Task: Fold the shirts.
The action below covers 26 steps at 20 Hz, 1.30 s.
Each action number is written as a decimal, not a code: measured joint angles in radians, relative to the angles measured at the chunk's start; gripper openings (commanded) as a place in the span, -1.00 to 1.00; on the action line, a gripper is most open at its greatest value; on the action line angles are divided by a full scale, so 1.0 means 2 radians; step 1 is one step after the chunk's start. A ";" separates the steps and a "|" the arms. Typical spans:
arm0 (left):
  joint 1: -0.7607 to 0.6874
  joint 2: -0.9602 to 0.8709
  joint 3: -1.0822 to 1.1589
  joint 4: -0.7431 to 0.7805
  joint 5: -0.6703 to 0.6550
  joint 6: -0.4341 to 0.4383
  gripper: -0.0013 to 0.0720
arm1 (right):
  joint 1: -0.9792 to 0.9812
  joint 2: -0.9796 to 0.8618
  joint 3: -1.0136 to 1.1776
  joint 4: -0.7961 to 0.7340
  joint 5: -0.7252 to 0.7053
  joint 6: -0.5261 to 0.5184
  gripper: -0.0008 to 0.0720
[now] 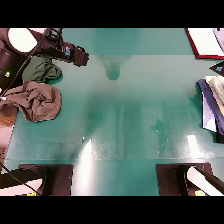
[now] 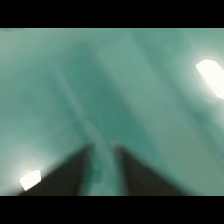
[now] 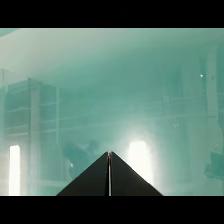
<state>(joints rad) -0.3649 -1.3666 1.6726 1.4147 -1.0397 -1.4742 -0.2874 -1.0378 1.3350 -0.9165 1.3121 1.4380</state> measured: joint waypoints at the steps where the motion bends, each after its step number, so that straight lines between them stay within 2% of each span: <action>1: 0.008 -0.005 0.000 0.040 0.006 -0.024 0.80 | 0.000 0.000 0.000 0.000 0.001 0.000 -0.93; 4: 0.059 -0.037 0.000 0.126 0.024 -0.082 0.81 | 0.000 0.000 0.000 0.000 0.004 0.000 -0.93; 8: 0.146 -0.105 0.000 0.170 0.058 -0.118 0.81 | 0.000 0.000 0.000 0.000 0.016 0.000 -0.93; 13: 0.217 -0.185 0.004 0.187 0.108 -0.128 0.80 | 0.000 0.000 0.000 0.000 0.037 0.000 -0.93; 18: 0.244 -0.248 0.027 0.196 0.150 -0.118 0.79 | 0.000 0.000 0.000 0.000 0.054 0.000 -0.93; 19: 0.246 -0.256 0.031 0.198 0.158 -0.118 0.11 | 0.000 0.000 0.000 0.000 0.055 0.000 -0.94; 20: 0.247 -0.264 0.034 0.200 0.165 -0.116 -0.82 | 0.000 0.000 0.000 0.000 0.057 0.000 -0.94; 21: 0.248 -0.268 0.037 0.201 0.167 -0.115 -0.89 | 0.000 0.000 0.000 0.000 0.057 0.000 -0.93; 24: 0.245 -0.277 0.068 0.202 0.146 -0.111 -0.89 | 0.000 0.000 0.000 0.000 0.052 0.000 -0.94; 26: 0.232 -0.274 0.117 0.200 0.116 -0.088 -0.89 | 0.000 0.003 0.000 0.000 0.035 0.000 -0.94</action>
<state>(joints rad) 0.0986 -1.9156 1.9076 1.8137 -0.8070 -1.6501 -0.2874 -1.0325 1.3350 -0.9169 1.3823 1.4380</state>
